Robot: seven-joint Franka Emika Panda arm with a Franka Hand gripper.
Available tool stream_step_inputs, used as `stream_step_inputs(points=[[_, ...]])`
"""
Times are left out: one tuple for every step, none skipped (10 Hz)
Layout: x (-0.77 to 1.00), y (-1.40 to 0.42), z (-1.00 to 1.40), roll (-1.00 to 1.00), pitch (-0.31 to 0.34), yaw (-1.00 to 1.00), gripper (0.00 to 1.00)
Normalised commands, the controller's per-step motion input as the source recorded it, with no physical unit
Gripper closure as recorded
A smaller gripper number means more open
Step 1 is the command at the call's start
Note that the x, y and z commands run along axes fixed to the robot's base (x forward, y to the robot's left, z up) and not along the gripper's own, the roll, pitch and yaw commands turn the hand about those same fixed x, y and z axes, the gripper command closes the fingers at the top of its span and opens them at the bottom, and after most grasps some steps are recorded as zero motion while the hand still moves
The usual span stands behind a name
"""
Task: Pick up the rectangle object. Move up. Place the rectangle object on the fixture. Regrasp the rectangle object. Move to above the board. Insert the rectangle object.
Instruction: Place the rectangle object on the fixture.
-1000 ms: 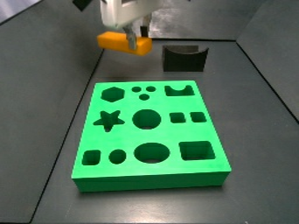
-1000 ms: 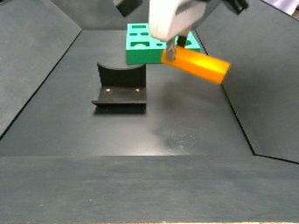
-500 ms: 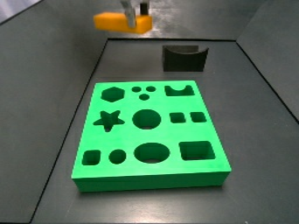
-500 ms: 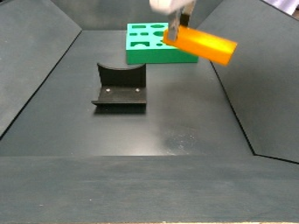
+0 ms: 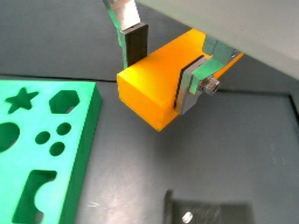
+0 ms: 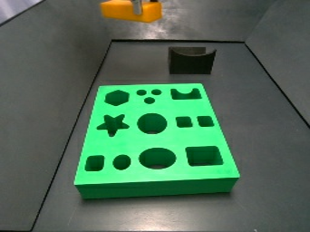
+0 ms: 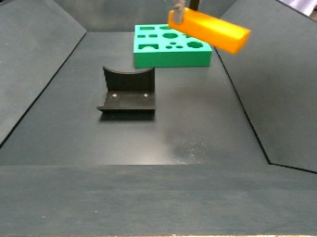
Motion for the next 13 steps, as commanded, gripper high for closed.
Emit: stream_step_inputs(points=[[1.0,-0.13,-0.01,0.07,0.037,-1.0,1.0],[1.0,-0.11,-0.01,0.08,0.047,-1.0,1.0],[1.0,-0.09,-0.01,0.08,0.052,-1.0,1.0],[1.0,-0.07,-0.01,0.09,0.065,-1.0,1.0],[1.0,-0.06,0.0,0.1,0.077,-1.0,1.0],[1.0,-0.05,0.0,0.11,0.092,-1.0,1.0],[1.0,-0.04,0.0,0.13,0.117,-1.0,1.0],[0.95,-0.02,0.0,0.16,0.15,-1.0,1.0],[0.89,-0.02,0.0,0.17,0.17,-1.0,1.0],[0.77,-0.01,0.01,0.22,0.226,-0.98,1.0],[0.68,-0.01,0.01,0.21,0.217,-0.73,1.0],[0.6,-0.01,0.0,0.17,0.203,-0.48,1.0],[0.6,0.45,0.03,-1.0,0.102,-0.05,1.0]])
